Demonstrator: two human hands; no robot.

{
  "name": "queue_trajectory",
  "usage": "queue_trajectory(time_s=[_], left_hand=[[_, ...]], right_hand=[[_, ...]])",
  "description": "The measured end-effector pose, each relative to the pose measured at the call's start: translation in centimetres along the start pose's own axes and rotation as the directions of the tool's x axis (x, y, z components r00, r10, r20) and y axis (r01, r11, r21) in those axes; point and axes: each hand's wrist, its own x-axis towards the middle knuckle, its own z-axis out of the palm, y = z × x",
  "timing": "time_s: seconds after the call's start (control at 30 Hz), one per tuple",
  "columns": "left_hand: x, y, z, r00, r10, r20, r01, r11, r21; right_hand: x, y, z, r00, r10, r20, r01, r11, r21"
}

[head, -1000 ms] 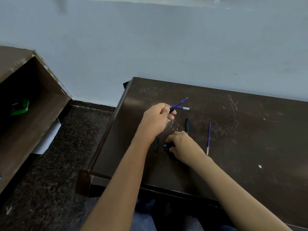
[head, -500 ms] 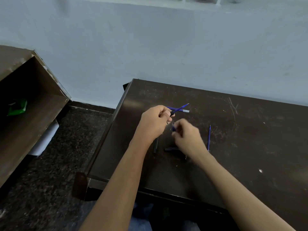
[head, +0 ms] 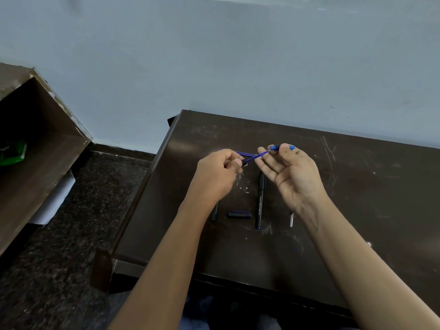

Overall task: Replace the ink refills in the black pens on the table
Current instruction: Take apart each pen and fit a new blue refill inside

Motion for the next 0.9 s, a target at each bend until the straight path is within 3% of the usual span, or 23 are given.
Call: queue_trajectory(time_s=[0.33, 0.5, 0.7, 0.9], left_hand=[[0.0, 0.2, 0.5, 0.999, 0.018, -0.039, -0.018, 1.0, 0.017], [0.2, 0.6, 1.1, 0.998, 0.032, -0.045, -0.034, 0.998, -0.045], [0.2, 1.2, 1.9, 0.998, 0.037, -0.057, -0.04, 0.998, -0.043], [0.1, 1.4, 2.1, 0.996, 0.035, -0.078, -0.035, 0.999, -0.004]], right_hand=[[-0.2, -0.2, -0.1, 0.993, -0.093, 0.066, 0.101, 0.985, -0.141], [-0.2, -0.6, -0.3, 0.99, -0.127, 0.066, 0.135, 0.983, -0.127], [0.0, -1.2, -0.4, 0.994, -0.11, -0.018, 0.11, 0.994, 0.011], [0.0, -1.6, -0.7, 0.99, -0.14, -0.012, 0.139, 0.99, -0.035]])
